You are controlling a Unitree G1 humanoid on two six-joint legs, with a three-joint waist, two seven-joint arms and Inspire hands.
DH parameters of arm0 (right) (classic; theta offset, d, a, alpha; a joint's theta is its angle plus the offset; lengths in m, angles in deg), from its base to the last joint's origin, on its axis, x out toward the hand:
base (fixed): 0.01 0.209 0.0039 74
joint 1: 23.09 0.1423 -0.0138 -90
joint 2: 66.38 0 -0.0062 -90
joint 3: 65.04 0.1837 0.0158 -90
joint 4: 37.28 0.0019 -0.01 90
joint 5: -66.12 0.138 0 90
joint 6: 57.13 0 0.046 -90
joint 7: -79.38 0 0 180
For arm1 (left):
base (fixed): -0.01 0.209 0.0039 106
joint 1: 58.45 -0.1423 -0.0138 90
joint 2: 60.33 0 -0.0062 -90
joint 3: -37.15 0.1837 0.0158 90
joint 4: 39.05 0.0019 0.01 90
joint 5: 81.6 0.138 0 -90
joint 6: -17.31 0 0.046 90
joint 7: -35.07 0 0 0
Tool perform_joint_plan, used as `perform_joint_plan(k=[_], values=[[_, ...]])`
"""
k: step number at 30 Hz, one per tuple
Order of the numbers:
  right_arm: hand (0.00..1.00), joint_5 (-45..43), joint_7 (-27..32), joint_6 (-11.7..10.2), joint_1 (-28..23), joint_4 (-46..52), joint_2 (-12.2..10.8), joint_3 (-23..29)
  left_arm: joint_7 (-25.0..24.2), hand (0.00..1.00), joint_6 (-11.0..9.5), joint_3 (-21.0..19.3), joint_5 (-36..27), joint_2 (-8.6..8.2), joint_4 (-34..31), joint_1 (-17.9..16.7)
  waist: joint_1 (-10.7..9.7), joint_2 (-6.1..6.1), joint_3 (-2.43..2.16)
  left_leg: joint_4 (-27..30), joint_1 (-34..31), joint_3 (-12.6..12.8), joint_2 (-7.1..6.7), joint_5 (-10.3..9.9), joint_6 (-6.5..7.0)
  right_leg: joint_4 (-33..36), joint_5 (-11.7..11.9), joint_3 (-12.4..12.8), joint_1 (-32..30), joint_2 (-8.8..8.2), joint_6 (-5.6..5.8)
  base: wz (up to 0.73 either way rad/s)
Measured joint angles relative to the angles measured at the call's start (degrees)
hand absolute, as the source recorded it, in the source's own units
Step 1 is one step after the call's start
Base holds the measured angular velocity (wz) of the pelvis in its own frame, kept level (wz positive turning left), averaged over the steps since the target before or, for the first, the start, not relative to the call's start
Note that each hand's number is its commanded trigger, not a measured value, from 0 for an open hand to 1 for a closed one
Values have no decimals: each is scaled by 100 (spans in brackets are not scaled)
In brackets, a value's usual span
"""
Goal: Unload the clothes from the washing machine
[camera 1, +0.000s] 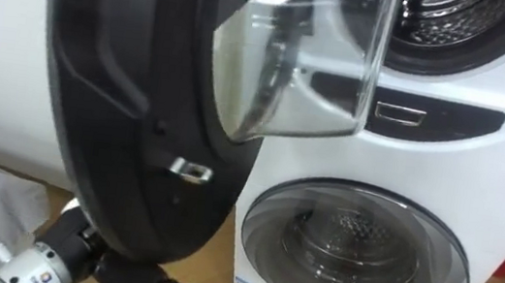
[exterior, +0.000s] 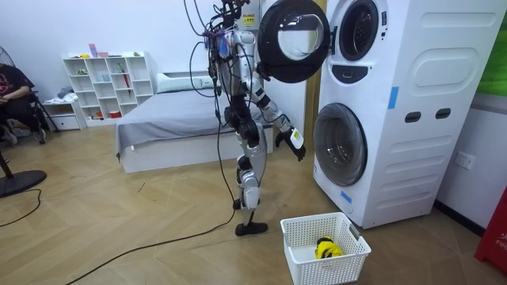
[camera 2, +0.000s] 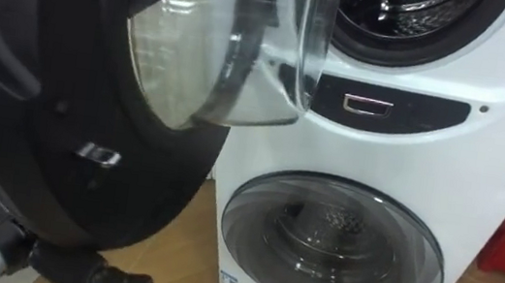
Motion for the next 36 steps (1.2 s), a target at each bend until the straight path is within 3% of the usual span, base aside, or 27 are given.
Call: perform_joint_plan(k=[10, 17, 25, 36], values=[[0, 357, 8, 5, 13, 1, -1, -187, -256, 0, -71, 1, -221, -438, -5, 1, -24, -64, 29, -317, 252, 209, 16, -8, -54, 74, -96, 160, -9, -1, -104, -9], [0, 383, 6, -2, 27, -98, -9, -251, -297, 0, -271, 58, -229, -657, -4, 13, -51, -71, 32, -426, 363, 371, 86, -48, -96, 68, -119, 144, -4, 10, -111, -9], [0, 304, 15, -2, 30, -100, -75, -465, -260, 0, -273, 305, -236, -672, 9, 90, -208, -73, 60, -437, 433, 542, 119, -100, -112, 54, -132, 286, 21, 48, -130, -9], [0, 176, 24, -10, 152, -297, -105, -657, -254, 0, -274, 772, -232, -808, 117, 602, -255, -4, 68, -434, 449, 707, 187, -156, -107, 64, -149, 453, -47, 60, -132, -7]])
